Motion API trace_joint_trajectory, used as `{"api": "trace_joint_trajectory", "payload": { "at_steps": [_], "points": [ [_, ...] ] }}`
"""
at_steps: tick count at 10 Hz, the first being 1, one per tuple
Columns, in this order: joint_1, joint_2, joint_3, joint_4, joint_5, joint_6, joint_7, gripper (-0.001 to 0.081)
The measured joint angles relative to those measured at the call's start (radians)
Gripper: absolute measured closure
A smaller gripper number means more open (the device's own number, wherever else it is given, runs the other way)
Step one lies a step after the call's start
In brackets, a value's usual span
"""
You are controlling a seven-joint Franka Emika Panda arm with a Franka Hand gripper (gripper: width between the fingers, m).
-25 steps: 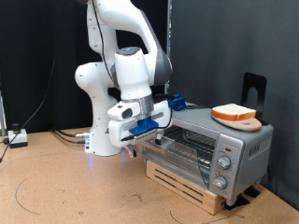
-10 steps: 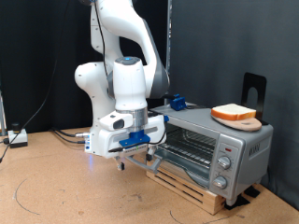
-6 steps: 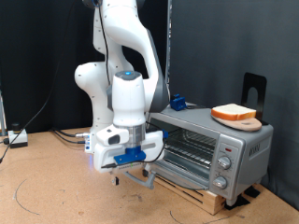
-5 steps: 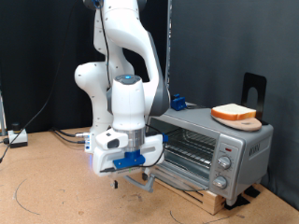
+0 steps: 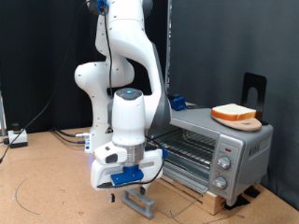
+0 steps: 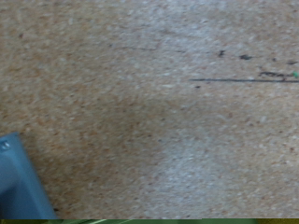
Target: Make a piece of toast with the oven
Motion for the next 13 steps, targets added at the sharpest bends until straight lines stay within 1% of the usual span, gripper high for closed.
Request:
{"api": "trace_joint_trajectory", "payload": {
  "at_steps": [1,3,4,6,7,8,9,10,11,13],
  "points": [
    [-0.01,0.003,-0.003,0.005,0.0,0.004,-0.009,-0.0003],
    [-0.037,0.003,-0.007,0.007,-0.001,0.035,-0.069,-0.0003],
    [-0.05,0.002,-0.012,0.007,-0.005,0.036,-0.103,-0.0003],
    [-0.087,-0.008,-0.003,0.004,0.001,0.036,-0.198,-0.0003],
    [-0.085,-0.007,-0.002,0.004,0.001,0.035,-0.185,-0.0003],
    [-0.099,-0.012,0.019,0.006,0.053,0.014,-0.22,-0.0003],
    [-0.128,-0.036,0.057,0.011,0.153,-0.049,-0.307,-0.0003],
    [-0.156,-0.075,0.085,0.017,0.248,-0.136,-0.396,-0.0003],
    [-0.173,-0.115,0.092,0.023,0.303,-0.22,-0.453,-0.0003],
    [-0.195,-0.188,0.09,0.031,0.352,-0.361,-0.506,-0.0003]
  ]
}}
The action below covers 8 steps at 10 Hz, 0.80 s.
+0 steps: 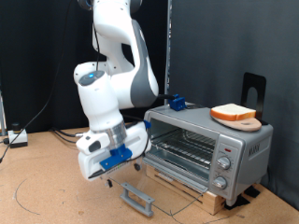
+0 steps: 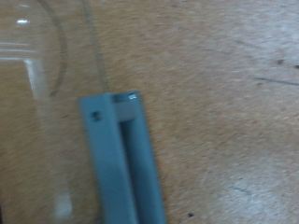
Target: Make a piece of toast with the oven
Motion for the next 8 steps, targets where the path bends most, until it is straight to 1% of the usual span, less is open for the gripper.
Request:
{"api": "trace_joint_trajectory", "payload": {
  "at_steps": [2,3,4,5,8],
  "points": [
    [-0.017,-0.063,-0.013,0.022,0.004,-0.19,-0.045,-0.0003],
    [-0.022,-0.091,-0.022,0.039,-0.018,-0.294,-0.058,-0.0003],
    [-0.025,-0.118,-0.028,0.051,-0.043,-0.374,-0.07,-0.0003],
    [-0.025,-0.148,-0.032,0.055,-0.067,-0.424,-0.084,-0.0003],
    [-0.029,-0.246,-0.034,0.048,-0.109,-0.497,-0.088,-0.0003]
  ]
}}
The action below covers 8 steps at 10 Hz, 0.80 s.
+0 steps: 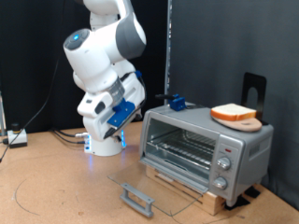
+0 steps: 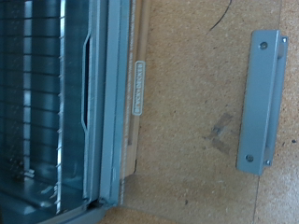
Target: Make a piece of toast with the oven
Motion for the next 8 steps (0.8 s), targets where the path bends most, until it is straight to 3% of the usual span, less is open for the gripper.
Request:
{"api": "trace_joint_trajectory", "payload": {
  "at_steps": [2,3,6,8],
  "points": [
    [-0.001,-0.029,0.0,-0.017,-0.01,-0.012,0.007,-0.0003],
    [0.004,-0.029,0.001,-0.017,0.023,-0.022,-0.051,-0.0003],
    [0.03,-0.078,0.001,-0.006,0.155,-0.197,-0.344,-0.0003],
    [0.045,-0.128,0.003,-0.004,0.155,-0.291,-0.533,-0.0003]
  ]
}}
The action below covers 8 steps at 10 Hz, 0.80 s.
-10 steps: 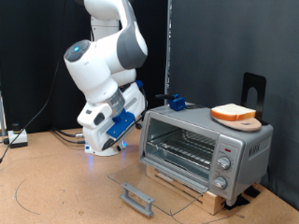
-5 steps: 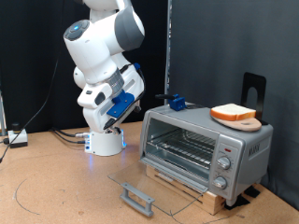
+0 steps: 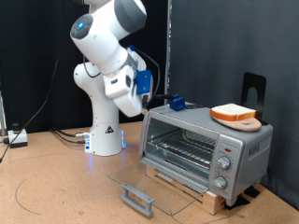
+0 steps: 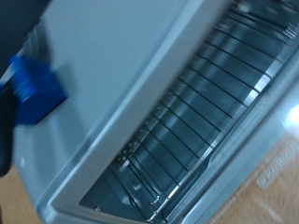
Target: Make a piece of toast with the oven
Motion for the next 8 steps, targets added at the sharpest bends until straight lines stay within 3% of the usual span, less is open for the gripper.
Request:
{"api": "trace_joint_trajectory", "payload": {
  "at_steps": [4,5,8],
  "points": [
    [0.025,-0.145,0.062,-0.029,-0.204,-0.012,-0.256,-0.0003],
    [0.023,-0.141,0.06,-0.029,-0.185,-0.016,-0.227,-0.0003],
    [0.045,-0.179,0.065,-0.029,-0.098,-0.056,-0.283,-0.0003]
  ]
}}
